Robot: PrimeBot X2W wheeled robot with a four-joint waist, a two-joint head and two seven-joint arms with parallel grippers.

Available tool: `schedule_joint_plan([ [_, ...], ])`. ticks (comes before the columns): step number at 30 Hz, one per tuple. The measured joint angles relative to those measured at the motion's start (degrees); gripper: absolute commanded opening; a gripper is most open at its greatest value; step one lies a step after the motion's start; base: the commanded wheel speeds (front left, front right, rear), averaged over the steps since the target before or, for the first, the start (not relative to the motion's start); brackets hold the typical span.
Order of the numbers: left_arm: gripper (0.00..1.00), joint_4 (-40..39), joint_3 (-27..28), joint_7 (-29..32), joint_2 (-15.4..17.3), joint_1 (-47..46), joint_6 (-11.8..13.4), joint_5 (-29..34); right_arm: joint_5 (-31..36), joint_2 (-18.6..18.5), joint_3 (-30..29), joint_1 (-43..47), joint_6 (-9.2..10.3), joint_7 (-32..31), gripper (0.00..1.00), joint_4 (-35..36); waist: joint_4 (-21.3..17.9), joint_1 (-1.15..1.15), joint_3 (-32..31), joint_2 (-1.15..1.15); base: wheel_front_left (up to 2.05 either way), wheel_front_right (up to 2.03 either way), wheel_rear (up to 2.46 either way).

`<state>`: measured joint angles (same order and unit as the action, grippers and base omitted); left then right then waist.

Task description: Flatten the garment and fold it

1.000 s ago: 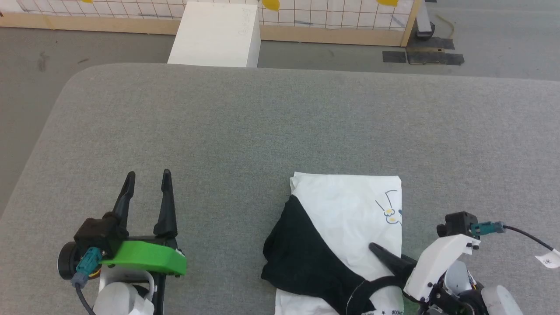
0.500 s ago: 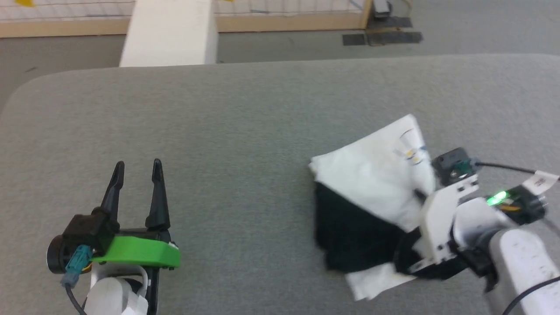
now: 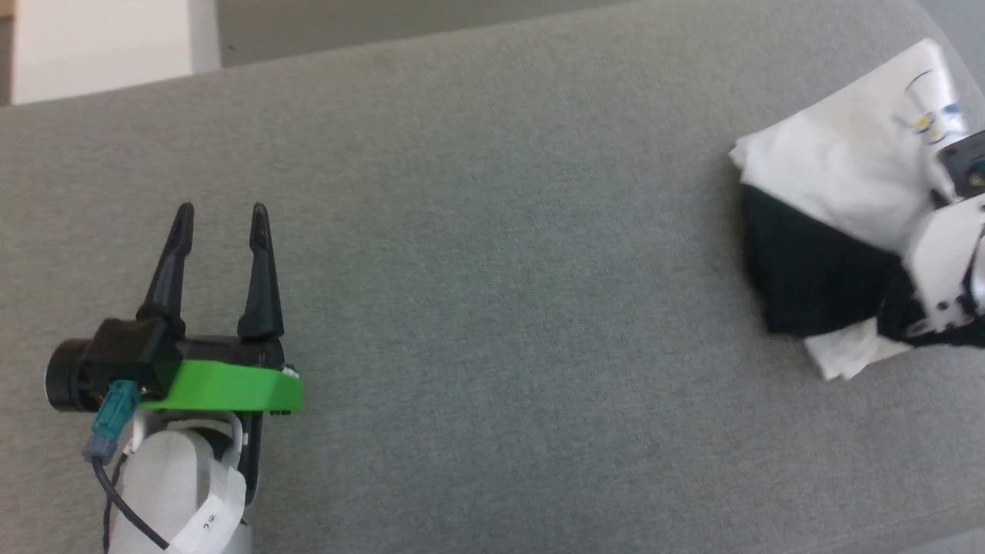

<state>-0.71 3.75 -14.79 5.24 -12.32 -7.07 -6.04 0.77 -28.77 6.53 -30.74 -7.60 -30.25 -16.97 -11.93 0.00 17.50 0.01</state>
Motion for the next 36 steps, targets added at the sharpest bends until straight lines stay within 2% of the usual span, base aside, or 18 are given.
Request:
schedule_joint_plan([
  [9, 1.0, -1.1, -1.0, 0.0, 2.1, -2.7, 0.0, 0.9, 8.3, -1.2, -8.0, -6.4, 0.0, 7.3, 0.0, -9.2, -2.9, 0.01, 7.1, 0.0, 0.0, 0.0, 0.0],
  [17, 1.0, -1.0, -1.4, 0.0, 2.4, -3.0, 0.1, 0.9, 14.5, -0.1, -15.0, -9.7, -0.01, 11.8, 0.0, -15.9, -1.7, 0.01, 10.2, 0.0, 0.0, 0.0, 0.0],
  [18, 1.0, -0.9, -1.4, 0.0, 2.4, -3.0, 0.1, 0.9, 15.0, 0.2, -15.8, -9.8, -0.01, 12.0, 0.42, -16.5, -1.4, 0.01, 10.1, 0.0, 0.0, 0.0, 0.0],
  [19, 1.0, -0.6, -1.4, 0.0, 2.4, -3.0, 0.1, 0.9, 15.7, 0.8, -17.0, -9.8, -0.01, 12.1, 1.0, -17.3, -1.1, 0.01, 9.9, 0.0, 0.0, 0.0, 0.0],
  [26, 1.0, 1.8, -1.5, 0.0, 1.5, -2.2, 0.2, -0.4, 17.0, 3.3, -22.9, -8.8, 0.0, 14.3, 1.0, -17.6, 0.5, 0.0, 5.7, 0.0, 0.0, 0.0, 0.0],
  [32, 1.0, 3.7, -1.5, 0.0, 0.1, 1.6, 0.3, -2.4, 10.3, 6.7, -23.2, -2.7, 0.0, 19.5, 1.0, -13.6, 2.1, -0.01, 0.1, 0.0, 0.0, 0.0, 0.0],
  [36, 1.0, 4.9, -1.5, 0.0, -0.5, 3.8, 0.3, -3.4, 4.6, 9.1, -21.1, 2.6, 0.0, 23.2, 1.0, -8.0, 3.5, -0.01, -3.7, 0.0, 0.0, 0.0, 0.0],
])
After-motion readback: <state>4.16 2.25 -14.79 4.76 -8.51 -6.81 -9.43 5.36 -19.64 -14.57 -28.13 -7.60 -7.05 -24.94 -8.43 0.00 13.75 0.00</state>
